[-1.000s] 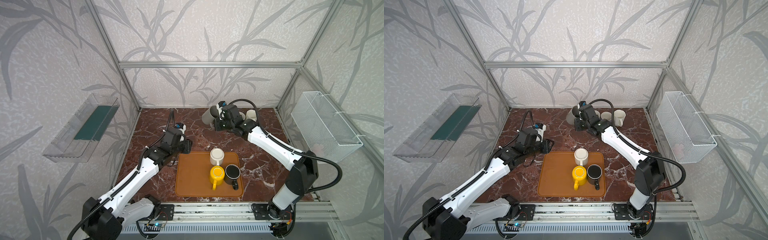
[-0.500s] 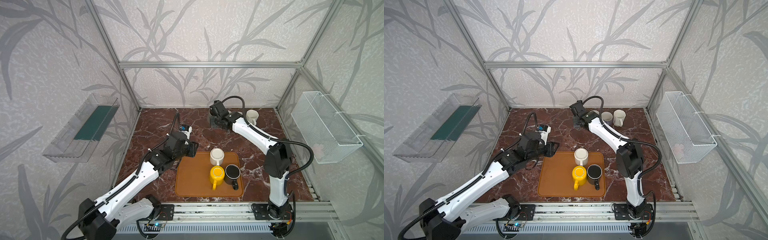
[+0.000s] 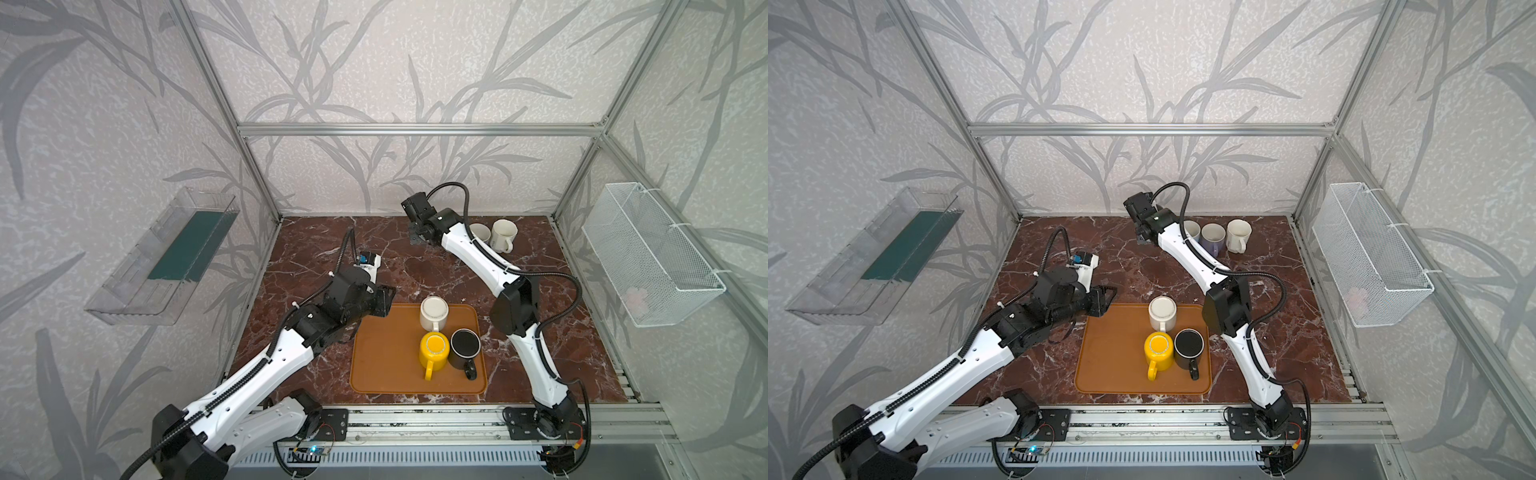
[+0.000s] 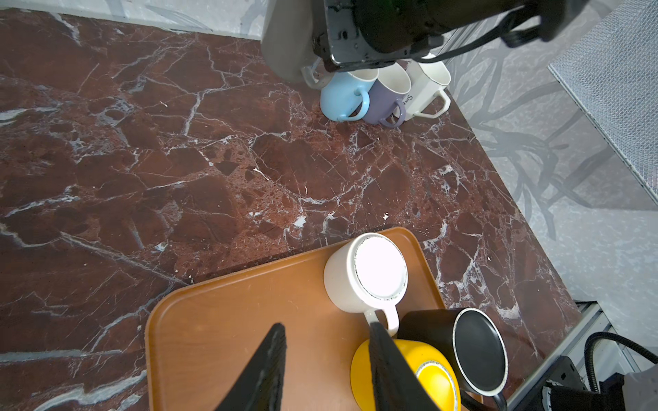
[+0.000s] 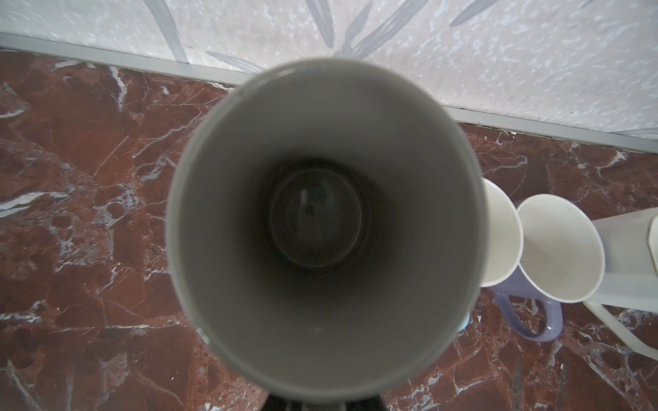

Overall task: Turn the mug right side up
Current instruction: 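Carry the grey mug toward the light blue mug while the left arm withdraws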

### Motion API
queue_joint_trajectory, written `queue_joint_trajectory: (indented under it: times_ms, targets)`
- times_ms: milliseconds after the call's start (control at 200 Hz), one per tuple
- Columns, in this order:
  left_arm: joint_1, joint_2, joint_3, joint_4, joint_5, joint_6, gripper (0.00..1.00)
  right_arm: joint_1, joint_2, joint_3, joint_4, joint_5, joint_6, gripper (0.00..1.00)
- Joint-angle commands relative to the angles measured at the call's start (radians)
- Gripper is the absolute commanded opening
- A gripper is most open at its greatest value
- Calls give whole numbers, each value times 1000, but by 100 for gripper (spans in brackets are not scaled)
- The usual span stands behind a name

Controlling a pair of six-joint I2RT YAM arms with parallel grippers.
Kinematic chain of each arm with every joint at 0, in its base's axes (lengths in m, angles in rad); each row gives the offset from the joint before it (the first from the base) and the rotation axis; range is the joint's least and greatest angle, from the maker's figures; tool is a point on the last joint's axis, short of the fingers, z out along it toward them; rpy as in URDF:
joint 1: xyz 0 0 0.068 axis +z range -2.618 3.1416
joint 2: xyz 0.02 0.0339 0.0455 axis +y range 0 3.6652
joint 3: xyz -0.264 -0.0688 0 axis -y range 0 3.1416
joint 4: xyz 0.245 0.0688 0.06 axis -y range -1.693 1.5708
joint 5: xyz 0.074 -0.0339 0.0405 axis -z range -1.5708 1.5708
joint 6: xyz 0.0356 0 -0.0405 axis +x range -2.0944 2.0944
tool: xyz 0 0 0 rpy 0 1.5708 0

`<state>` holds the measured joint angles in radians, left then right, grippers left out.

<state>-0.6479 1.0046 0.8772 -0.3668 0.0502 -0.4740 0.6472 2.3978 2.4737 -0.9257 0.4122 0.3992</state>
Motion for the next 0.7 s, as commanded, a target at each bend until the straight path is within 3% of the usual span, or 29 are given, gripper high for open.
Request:
queue_joint_trajectory:
  times_ms: [0,155,695]
  targets:
    - [-5,-33,-10,-15,-21,-5,41,2,50,149,-95,83,37,0]
    - [-5,-52,-12,-43,-24,-2,41,-2,120,246,-152,81,88,0]
    - [-6,-99,-37,-67,-15,-19,41,-36,161,200,-112,13,150,0]
